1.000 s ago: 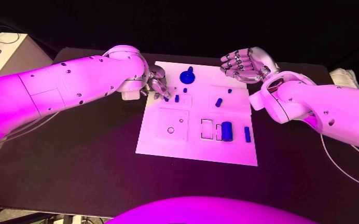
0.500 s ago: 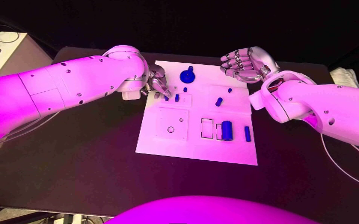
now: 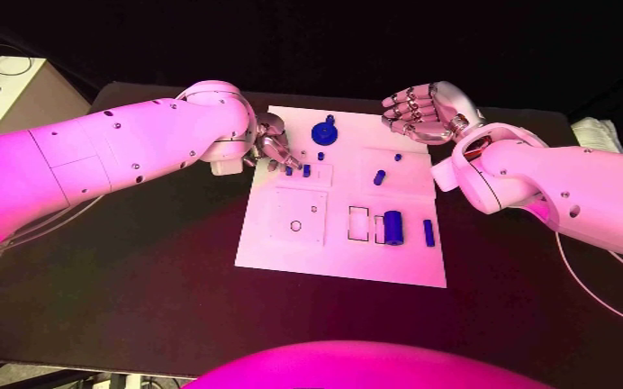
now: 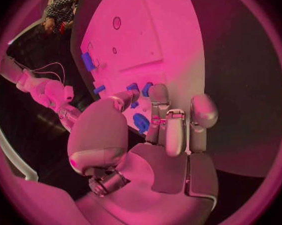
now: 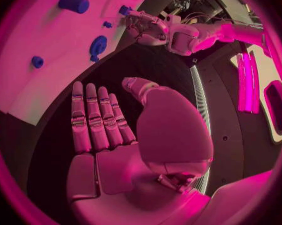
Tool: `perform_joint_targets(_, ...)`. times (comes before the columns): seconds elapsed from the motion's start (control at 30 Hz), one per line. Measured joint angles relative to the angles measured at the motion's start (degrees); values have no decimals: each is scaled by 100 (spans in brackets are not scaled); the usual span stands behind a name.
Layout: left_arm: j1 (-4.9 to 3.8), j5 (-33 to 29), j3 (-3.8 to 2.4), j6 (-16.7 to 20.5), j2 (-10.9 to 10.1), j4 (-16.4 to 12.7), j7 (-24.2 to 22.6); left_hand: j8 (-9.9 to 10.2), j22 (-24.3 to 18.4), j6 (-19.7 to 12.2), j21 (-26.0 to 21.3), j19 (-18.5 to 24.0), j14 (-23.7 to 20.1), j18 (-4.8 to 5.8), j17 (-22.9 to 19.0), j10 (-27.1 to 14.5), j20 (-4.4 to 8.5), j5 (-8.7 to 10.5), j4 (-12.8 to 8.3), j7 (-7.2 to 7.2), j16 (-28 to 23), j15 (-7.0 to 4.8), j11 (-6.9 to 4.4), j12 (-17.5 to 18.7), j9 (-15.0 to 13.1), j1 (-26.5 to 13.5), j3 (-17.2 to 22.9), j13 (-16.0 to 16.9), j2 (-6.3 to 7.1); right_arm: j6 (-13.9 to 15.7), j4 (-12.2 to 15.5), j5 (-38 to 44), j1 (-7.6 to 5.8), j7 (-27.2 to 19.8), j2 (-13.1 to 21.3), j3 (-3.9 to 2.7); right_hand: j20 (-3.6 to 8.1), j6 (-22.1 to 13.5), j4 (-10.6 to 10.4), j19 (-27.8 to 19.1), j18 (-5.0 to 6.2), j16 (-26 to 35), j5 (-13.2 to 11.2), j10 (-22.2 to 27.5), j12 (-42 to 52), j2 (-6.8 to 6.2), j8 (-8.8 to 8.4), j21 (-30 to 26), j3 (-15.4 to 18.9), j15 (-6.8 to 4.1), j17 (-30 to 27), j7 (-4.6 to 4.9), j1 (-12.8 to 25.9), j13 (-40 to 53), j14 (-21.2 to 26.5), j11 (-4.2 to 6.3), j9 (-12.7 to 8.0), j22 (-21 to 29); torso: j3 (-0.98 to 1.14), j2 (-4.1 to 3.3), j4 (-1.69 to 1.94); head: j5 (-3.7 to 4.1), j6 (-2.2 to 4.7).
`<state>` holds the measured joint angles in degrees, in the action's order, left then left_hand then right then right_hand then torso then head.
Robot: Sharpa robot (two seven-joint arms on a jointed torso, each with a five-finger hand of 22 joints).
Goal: Assemble the parts on the task board
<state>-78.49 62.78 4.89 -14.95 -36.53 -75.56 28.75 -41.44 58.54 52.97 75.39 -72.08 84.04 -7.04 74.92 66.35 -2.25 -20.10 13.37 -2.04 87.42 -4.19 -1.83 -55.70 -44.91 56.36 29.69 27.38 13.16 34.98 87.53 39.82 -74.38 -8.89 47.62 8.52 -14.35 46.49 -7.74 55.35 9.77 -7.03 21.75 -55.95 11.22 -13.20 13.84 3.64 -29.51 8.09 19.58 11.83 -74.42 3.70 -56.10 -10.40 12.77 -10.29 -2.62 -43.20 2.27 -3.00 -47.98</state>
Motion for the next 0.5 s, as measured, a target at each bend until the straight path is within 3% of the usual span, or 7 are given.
perform_joint_targets(0.23,3,0,-19,62,-48,-29,0,23,0,20,0,0,0,-1,0,-22,0,244,308,-20,0,0,20,0,14,92,-308,3,-15,-4,-1,0,0,0,1,1,0,0,0,0,0,0,0,0,0,0,0,0,0,0,-6,0,0,0,0,0,-6,5,-2,0,0,8,12)
perform_joint_targets(0.5,7,1,-83,153,-132,-123,0,23,0,20,0,0,0,0,0,-22,0,279,306,-20,0,0,20,0,14,92,-338,8,-15,-12,-3,0,3,1,4,1,0,0,0,0,0,0,21,0,0,0,0,0,0,0,-11,0,0,0,0,0,-5,15,-4,-1,-2,21,16)
